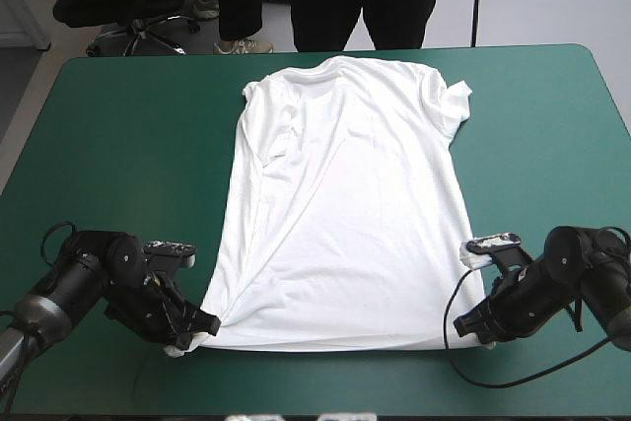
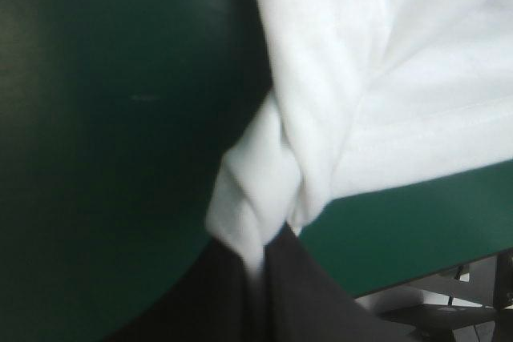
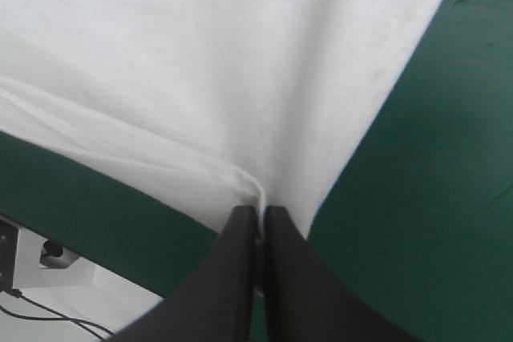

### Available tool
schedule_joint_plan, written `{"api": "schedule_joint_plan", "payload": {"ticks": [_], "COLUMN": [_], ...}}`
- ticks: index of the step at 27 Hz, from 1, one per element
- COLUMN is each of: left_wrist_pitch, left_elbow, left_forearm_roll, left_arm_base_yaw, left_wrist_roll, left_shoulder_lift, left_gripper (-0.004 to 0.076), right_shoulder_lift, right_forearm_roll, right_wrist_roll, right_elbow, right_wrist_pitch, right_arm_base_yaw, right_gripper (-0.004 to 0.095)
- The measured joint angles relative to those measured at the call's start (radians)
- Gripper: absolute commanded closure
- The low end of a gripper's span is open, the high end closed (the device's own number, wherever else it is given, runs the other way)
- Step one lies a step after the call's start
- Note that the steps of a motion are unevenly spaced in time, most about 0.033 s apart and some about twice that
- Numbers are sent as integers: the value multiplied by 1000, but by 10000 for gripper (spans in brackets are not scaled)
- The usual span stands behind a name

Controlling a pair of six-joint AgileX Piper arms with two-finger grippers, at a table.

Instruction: Fold the cloth

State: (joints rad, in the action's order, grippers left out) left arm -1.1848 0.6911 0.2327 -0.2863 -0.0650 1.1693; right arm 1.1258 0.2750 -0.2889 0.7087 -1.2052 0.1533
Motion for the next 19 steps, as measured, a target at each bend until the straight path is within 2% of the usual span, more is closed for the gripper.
{"api": "schedule_joint_plan", "payload": {"ticks": [8,10,17,18,19], "left_wrist_pitch": [2,3,-14,-17,-22], "left_elbow": [-18,-18,-18,-16,-7], "left_forearm_roll": [4,5,6,6,4], "left_arm_base_yaw": [0,0,0,0,0], "left_wrist_roll": [2,2,4,4,4], "left_shoulder_lift": [0,0,0,0,0], "left_gripper": [740,715,353,288,274], "right_shoulder_lift": [-26,-27,-27,-27,-27], "right_forearm_roll": [19,27,34,34,34], "right_wrist_roll": [1,-4,-23,-23,-24], "right_elbow": [-39,-41,-41,-41,-41], "right_wrist_pitch": [-1,0,-1,-1,-3], "right_arm_base_yaw": [0,0,0,0,0], "right_gripper": [924,895,483,367,329]}}
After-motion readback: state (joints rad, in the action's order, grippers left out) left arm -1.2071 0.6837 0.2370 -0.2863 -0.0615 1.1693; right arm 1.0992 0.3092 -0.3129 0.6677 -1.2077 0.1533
